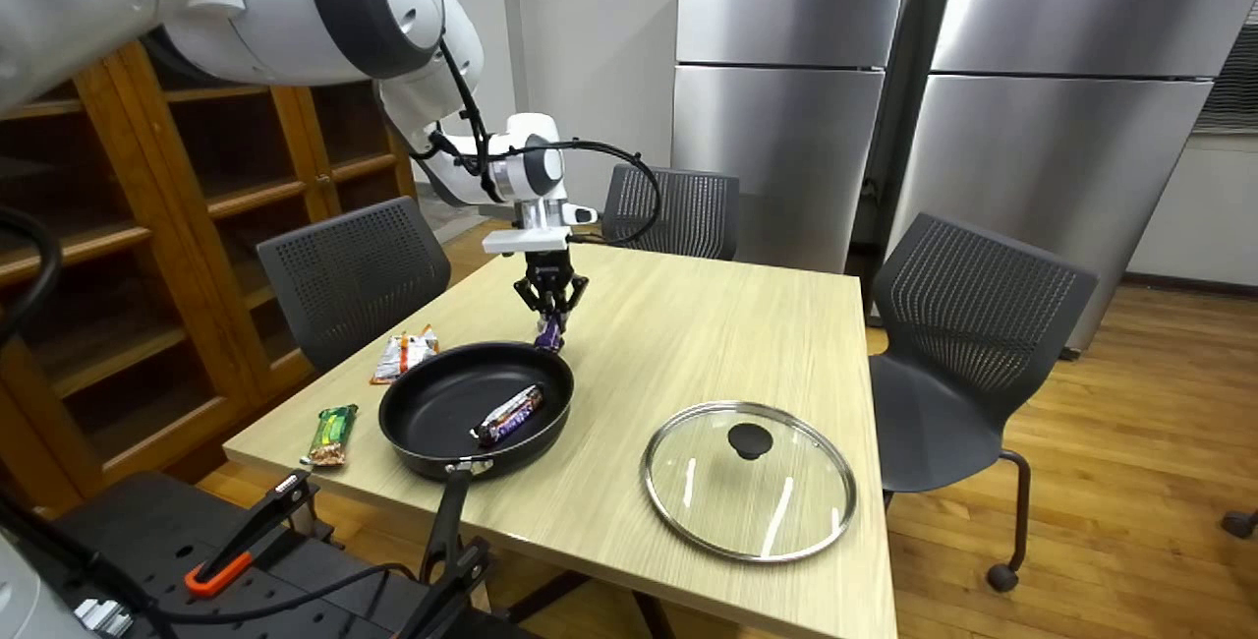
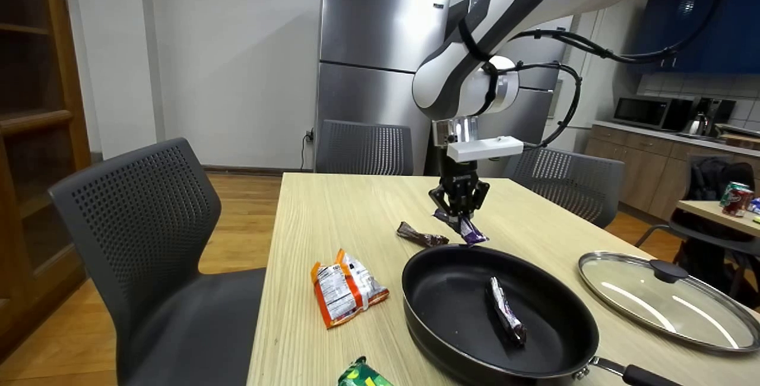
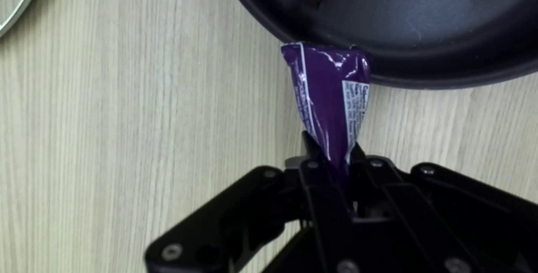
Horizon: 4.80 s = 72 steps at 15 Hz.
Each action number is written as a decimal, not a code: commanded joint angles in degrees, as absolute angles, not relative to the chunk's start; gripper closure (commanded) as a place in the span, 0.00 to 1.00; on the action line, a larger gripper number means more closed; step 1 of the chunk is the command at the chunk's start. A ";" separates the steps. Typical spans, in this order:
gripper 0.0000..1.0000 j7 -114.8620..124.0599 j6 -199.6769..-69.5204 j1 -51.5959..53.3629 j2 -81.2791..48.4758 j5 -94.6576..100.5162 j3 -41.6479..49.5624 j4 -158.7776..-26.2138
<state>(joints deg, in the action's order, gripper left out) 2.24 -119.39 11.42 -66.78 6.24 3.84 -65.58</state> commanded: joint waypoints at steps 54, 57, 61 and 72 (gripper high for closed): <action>0.00 9.92 -125.51 20.86 -52.45 19.21 3.92 -95.37; 0.00 9.86 -125.53 20.74 -51.64 19.84 4.24 -94.75; 0.00 9.41 -124.92 20.43 -51.68 20.46 4.42 -92.33; 0.00 8.70 -121.35 19.67 -56.66 20.93 5.07 -80.16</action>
